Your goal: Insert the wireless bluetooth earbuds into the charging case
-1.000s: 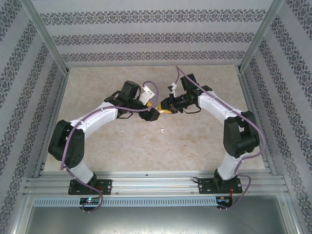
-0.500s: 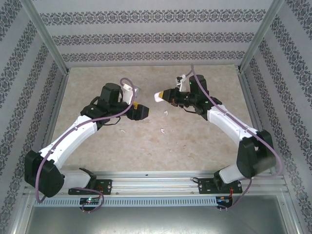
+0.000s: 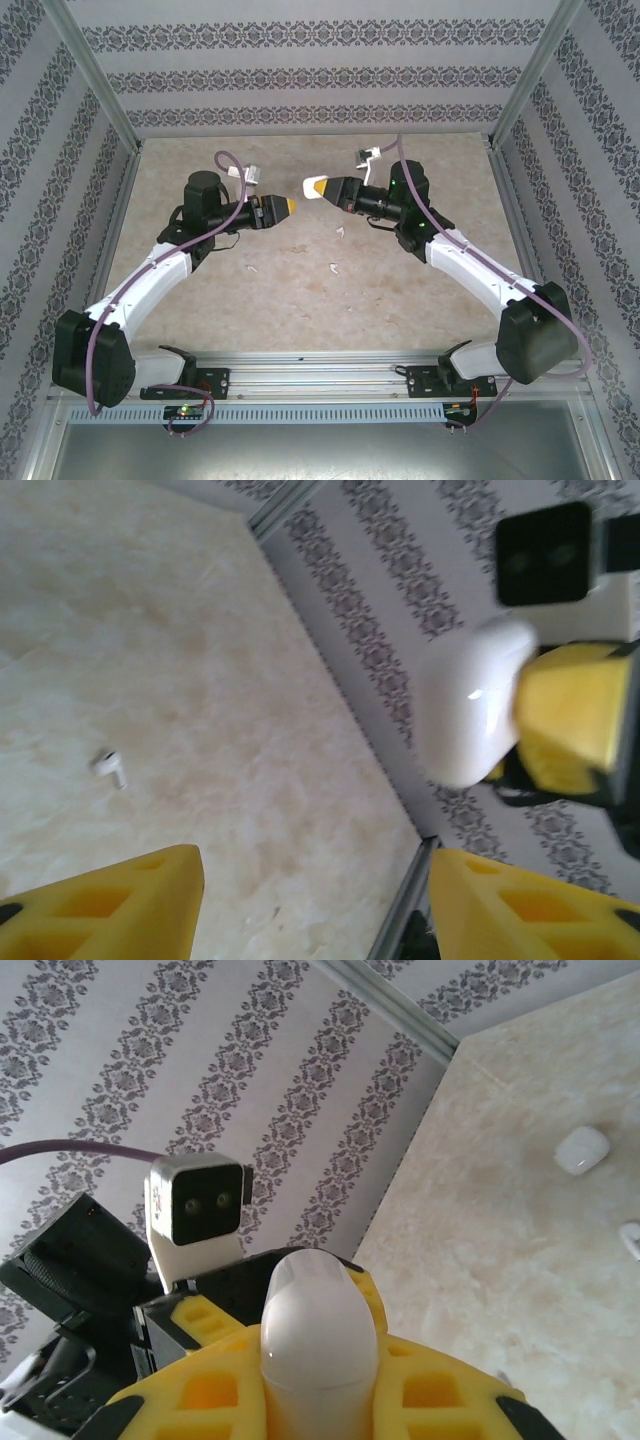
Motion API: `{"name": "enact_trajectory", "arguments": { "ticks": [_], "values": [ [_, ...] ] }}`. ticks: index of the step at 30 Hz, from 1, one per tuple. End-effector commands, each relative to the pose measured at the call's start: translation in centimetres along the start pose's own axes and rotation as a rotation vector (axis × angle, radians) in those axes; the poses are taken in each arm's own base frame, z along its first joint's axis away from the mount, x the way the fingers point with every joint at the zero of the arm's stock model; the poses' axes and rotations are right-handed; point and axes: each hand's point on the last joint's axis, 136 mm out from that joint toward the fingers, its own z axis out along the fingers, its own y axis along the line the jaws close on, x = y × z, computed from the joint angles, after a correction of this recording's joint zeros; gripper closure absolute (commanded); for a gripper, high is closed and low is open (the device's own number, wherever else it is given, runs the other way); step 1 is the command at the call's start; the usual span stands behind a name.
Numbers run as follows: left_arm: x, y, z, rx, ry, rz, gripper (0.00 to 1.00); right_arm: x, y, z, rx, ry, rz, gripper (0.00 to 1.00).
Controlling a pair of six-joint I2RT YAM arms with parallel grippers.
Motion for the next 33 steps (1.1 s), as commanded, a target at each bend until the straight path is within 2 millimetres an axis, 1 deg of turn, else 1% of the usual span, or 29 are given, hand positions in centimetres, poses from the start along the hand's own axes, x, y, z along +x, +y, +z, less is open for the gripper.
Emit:
{"name": "enact_trajectory", "arguments": {
  "ticks": [1,4,8,11,14,16,20,24,27,30,33],
  "values": [
    [-2.1,-4.1,-0.7,0.191,-0.090,0.017,0.44,-0.6,2.0,0.1,-0.088,-0.044,-0.033,1.00],
    [-2.3,-4.6,-0.6,0.213,-0.095,0.028,0.46,-0.2,2.2,0.0,-0.099,-0.044,-0.029,1.00],
    [-3.1,-5.6,-0.6,0.270,-0.107,0.038,0.47,-0.1,2.6,-0.2,-0.109,-0.042,-0.031,1.00],
    [-3.4,-6.2,-0.2,0.319,-0.115,0.028,0.47,0.2,2.3,-0.1,-0.104,-0.028,-0.021,1.00],
    [-3.2,-6.2,0.5,0.328,-0.097,0.010,0.49,0.4,2.3,0.1,-0.112,-0.020,-0.019,1.00],
    [-3.1,-6.0,0.9,0.321,-0.087,0.003,0.49,0.3,2.7,0.1,-0.131,-0.023,-0.028,1.00],
    [-3.1,-5.8,1.1,0.315,-0.075,0.005,0.49,0.2,3.1,0.5,-0.156,-0.028,-0.031,1.00],
    [-3.1,-6.4,1.2,0.364,-0.077,0.002,0.52,-0.1,3.0,0.9,-0.171,-0.027,-0.003,1.00],
    [-3.2,-6.7,1.4,0.394,-0.069,0.006,0.57,0.0,3.3,1.2,-0.191,-0.012,0.009,1.00],
    [-3.7,-7.3,1.5,0.430,-0.073,0.009,0.66,0.1,3.6,1.4,-0.203,-0.001,0.011,1.00],
    [-4.0,-7.8,1.6,0.463,-0.073,0.014,0.73,0.2,3.8,1.4,-0.206,0.003,0.011,1.00]
  ]
}}
